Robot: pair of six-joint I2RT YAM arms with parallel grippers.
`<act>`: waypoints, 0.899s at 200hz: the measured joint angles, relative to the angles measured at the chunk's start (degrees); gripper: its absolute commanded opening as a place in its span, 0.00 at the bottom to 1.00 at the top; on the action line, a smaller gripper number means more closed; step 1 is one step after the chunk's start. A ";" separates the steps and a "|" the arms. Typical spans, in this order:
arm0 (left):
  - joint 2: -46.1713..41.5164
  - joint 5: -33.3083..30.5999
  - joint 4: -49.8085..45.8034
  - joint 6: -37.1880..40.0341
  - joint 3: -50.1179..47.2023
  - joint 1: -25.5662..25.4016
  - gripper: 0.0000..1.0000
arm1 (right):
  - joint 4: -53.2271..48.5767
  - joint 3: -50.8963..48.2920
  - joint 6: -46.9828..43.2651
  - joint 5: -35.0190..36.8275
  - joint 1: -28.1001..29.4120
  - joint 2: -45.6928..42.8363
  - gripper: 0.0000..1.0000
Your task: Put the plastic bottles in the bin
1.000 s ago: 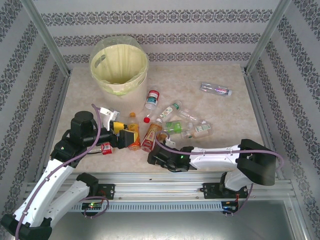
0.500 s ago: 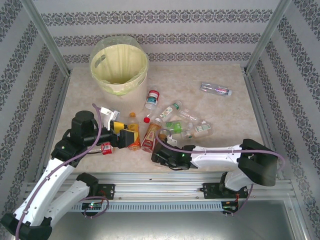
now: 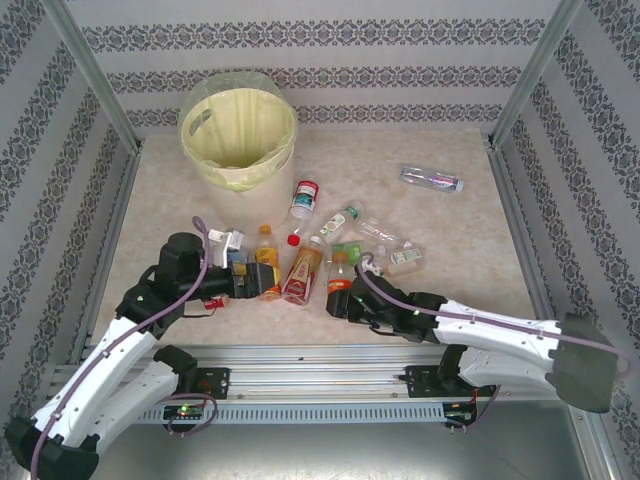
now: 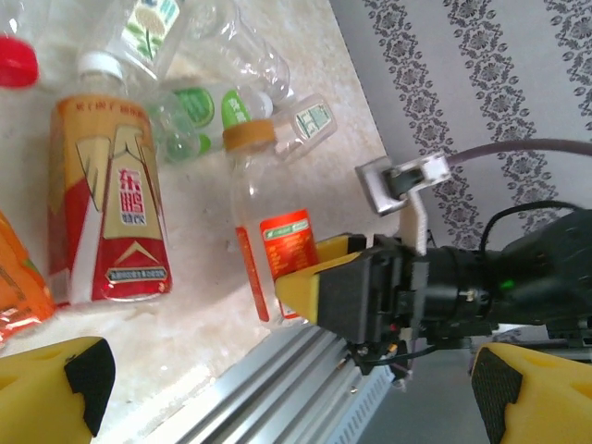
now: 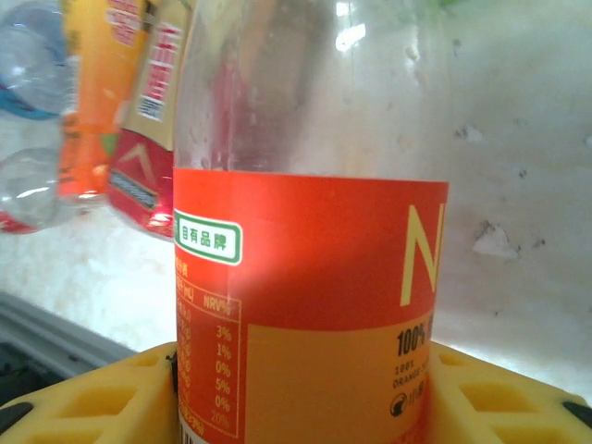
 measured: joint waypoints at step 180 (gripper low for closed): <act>29.03 -11.08 36.70 -25.62 -3.19 -18.53 0.97 | -1.92 0.02 -12.46 -18.12 -4.66 -10.05 0.47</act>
